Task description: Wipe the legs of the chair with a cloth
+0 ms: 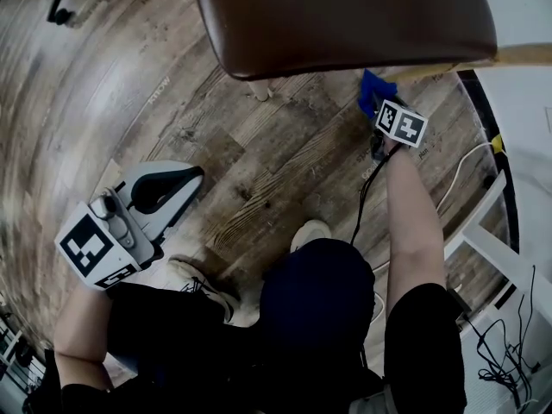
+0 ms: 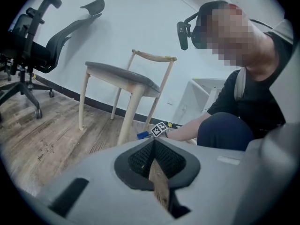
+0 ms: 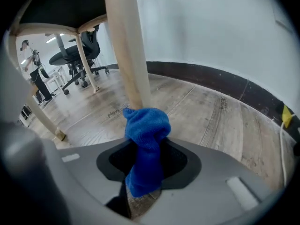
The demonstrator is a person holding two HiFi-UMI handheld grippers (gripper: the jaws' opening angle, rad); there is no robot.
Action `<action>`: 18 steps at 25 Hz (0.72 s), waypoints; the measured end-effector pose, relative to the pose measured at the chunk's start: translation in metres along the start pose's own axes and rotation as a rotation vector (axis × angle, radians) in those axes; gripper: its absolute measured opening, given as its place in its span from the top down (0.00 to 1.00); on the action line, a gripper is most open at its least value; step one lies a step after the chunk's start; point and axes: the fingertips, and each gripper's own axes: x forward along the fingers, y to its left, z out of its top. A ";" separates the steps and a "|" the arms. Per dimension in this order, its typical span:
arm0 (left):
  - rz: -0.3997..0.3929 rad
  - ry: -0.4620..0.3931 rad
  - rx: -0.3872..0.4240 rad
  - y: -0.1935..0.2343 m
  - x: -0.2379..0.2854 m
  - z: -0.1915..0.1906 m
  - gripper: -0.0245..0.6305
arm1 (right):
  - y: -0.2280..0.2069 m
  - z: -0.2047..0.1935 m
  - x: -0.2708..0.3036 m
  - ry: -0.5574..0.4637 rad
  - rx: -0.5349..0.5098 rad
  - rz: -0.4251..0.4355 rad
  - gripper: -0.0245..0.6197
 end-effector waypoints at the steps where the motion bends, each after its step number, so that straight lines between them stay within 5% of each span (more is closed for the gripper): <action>1: -0.004 -0.002 0.001 -0.001 0.001 0.000 0.95 | 0.000 0.004 -0.005 -0.016 -0.003 0.003 0.73; 18: -0.086 -0.066 0.029 -0.014 -0.001 0.017 0.95 | 0.031 0.177 -0.218 -0.533 -0.116 0.027 0.73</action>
